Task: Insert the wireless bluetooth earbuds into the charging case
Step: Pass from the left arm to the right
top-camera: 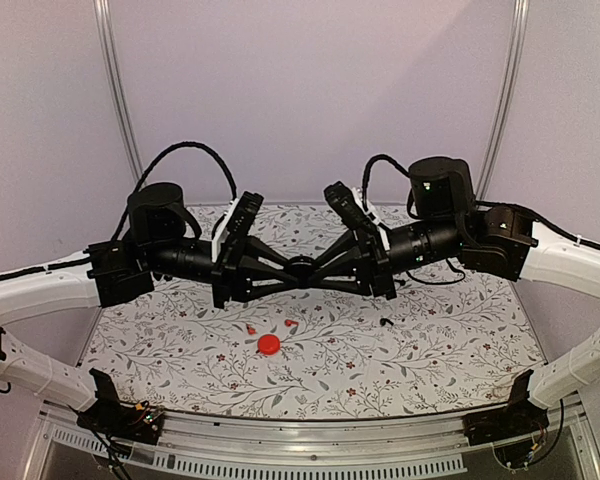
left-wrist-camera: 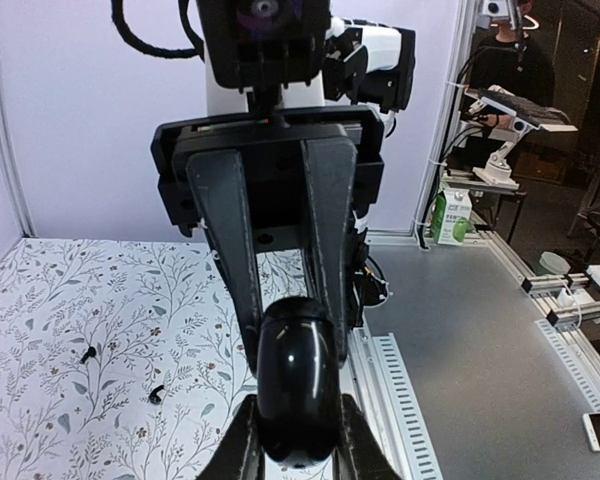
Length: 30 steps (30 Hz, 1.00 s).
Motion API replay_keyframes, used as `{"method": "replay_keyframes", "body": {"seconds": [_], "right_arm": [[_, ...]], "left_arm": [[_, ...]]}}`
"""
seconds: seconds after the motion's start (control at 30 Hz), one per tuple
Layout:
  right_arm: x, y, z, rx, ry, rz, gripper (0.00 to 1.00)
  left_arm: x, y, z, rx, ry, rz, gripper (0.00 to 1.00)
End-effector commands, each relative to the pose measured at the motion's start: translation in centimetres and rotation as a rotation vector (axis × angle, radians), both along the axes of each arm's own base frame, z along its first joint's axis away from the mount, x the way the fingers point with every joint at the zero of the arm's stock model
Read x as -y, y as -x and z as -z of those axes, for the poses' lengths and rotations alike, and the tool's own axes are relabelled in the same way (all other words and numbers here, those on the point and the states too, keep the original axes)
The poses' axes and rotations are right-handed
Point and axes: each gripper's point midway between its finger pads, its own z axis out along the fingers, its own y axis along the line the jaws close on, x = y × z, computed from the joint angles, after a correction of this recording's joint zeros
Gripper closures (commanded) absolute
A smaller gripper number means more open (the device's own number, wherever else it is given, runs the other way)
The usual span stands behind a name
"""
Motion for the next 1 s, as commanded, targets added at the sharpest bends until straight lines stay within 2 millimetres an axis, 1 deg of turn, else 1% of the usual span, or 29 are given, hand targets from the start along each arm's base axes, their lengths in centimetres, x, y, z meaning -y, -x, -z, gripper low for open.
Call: {"method": "replay_keyframes", "body": {"seconds": [0.0, 0.07, 0.13, 0.4, 0.5, 0.8, 0.97], "right_arm": [[-0.2, 0.2, -1.4, 0.009, -0.031, -0.025, 0.84], [-0.2, 0.3, -1.4, 0.011, -0.030, -0.026, 0.87], [-0.1, 0.2, -1.3, 0.012, -0.029, -0.025, 0.91], [-0.2, 0.0, -1.1, 0.010, -0.015, -0.016, 0.98], [-0.3, -0.1, -0.8, 0.006, -0.001, -0.010, 0.99], [-0.5, -0.7, 0.0, 0.003, 0.036, 0.010, 1.00], [-0.5, -1.0, 0.7, 0.000, 0.065, 0.024, 1.00]], "left_arm": [[0.1, -0.5, 0.2, 0.008, 0.000, -0.009, 1.00], [0.1, -0.6, 0.4, 0.007, -0.008, -0.012, 1.00], [0.2, -0.7, 0.6, 0.006, -0.019, -0.017, 0.97], [0.2, -0.9, 0.8, 0.009, -0.039, -0.027, 0.71], [0.3, -0.9, 0.7, 0.012, -0.038, -0.028, 0.65], [0.5, -1.0, 1.0, 0.008, -0.058, -0.036, 0.63], [0.6, -1.0, 0.7, 0.012, -0.060, -0.040, 0.62]]}}
